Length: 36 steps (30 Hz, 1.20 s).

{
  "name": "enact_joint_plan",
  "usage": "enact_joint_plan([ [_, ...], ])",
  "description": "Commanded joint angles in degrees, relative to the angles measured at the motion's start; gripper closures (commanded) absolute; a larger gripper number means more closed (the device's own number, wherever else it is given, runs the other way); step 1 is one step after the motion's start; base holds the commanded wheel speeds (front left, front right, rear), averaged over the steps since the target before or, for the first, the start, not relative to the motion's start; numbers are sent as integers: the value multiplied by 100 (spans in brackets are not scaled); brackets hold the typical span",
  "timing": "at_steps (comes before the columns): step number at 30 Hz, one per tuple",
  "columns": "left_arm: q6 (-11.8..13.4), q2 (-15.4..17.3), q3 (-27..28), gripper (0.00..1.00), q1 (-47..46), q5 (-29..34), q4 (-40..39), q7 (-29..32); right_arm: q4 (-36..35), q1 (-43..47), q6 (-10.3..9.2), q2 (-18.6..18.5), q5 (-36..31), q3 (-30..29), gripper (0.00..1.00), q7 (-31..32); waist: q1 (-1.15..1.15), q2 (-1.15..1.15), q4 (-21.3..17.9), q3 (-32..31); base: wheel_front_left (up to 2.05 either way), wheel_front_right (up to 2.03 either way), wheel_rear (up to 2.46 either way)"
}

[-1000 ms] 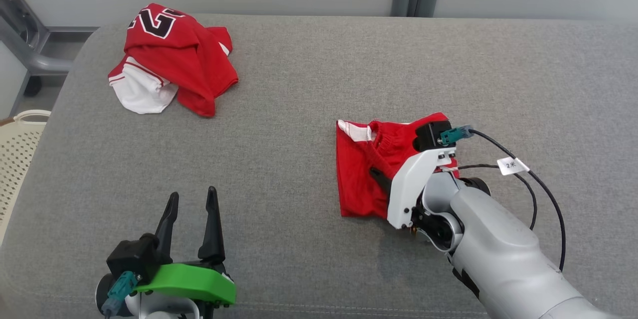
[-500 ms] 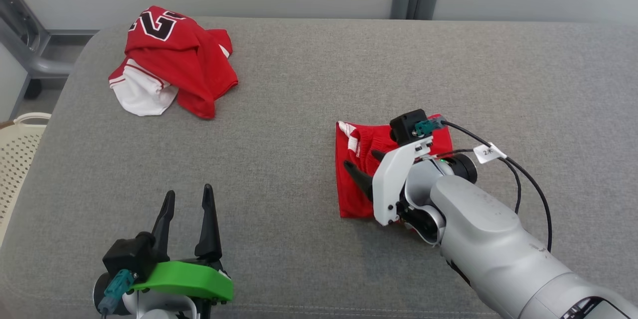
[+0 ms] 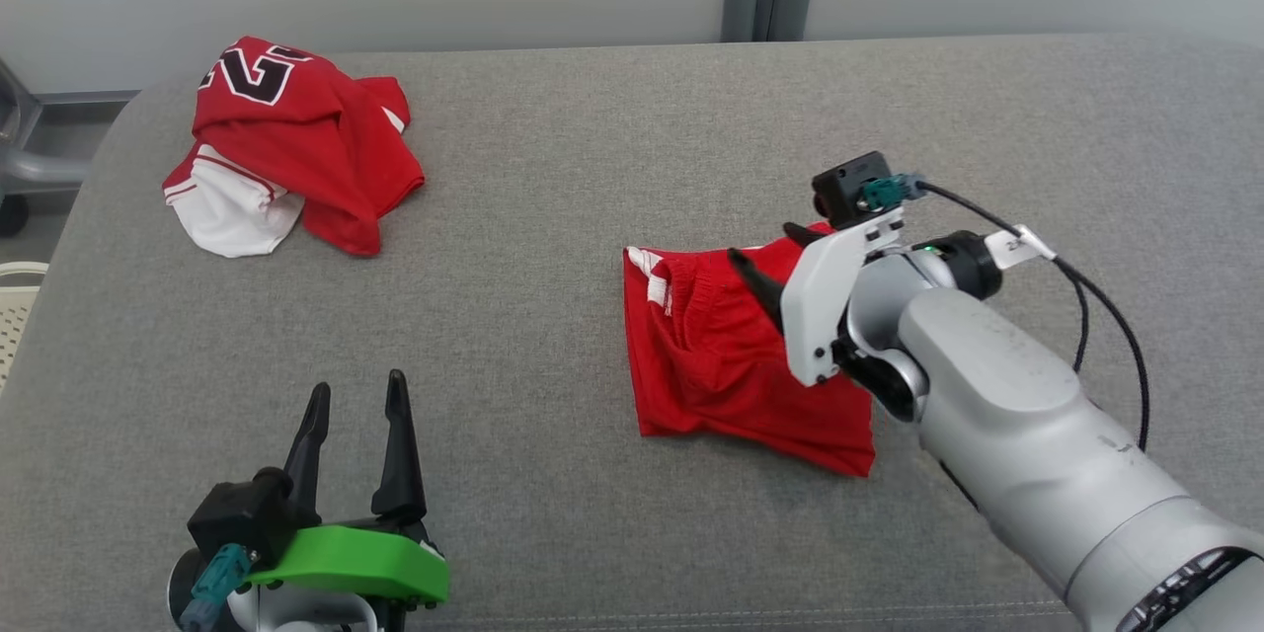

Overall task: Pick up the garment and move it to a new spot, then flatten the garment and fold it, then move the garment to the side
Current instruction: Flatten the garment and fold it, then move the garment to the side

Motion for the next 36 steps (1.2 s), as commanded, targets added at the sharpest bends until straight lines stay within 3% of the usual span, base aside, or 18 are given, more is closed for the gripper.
enact_joint_plan([
  [1,21,75,23,0,71,44,-57,-16,23,-56,0,-170,-51,-139,0,52,0,0,-41,22,0,0,0],
  [8,37,123,-19,0,-3,73,-145,11,93,158,0,-729,57,-632,0,437,0,0,-20,167,0,0,0],
  [13,46,138,-51,0,-56,68,-156,30,10,423,0,-913,361,-894,0,750,0,0,61,257,0,0,0],
  [19,54,147,-85,0,-89,58,-142,47,-136,755,0,-968,685,-1064,0,1047,0,0,169,339,0,0,0],
  [30,52,186,-160,0,-168,92,-118,72,105,866,0,-726,1168,-1291,0,1401,0,0,408,433,0,0,0],
  [31,53,187,-174,0,-170,96,-121,73,146,840,0,-722,1145,-1286,7,1368,0,0,430,439,0,0,0],
  [32,54,190,-181,0,-170,97,-125,69,188,810,0,-723,1108,-1279,44,1317,0,0,445,442,0,0,0],
  [34,58,198,-199,0,-171,99,-133,73,249,761,0,-745,1037,-1262,72,1187,0,0,472,443,0,0,0],
  [35,58,202,-205,0,-169,98,-136,73,281,743,0,-757,1009,-1249,94,1125,0,0,479,441,0,0,0],
  [36,61,209,-206,0,-166,97,-139,73,317,714,0,-771,982,-1241,100,1062,0,0,481,437,0,0,0],
])
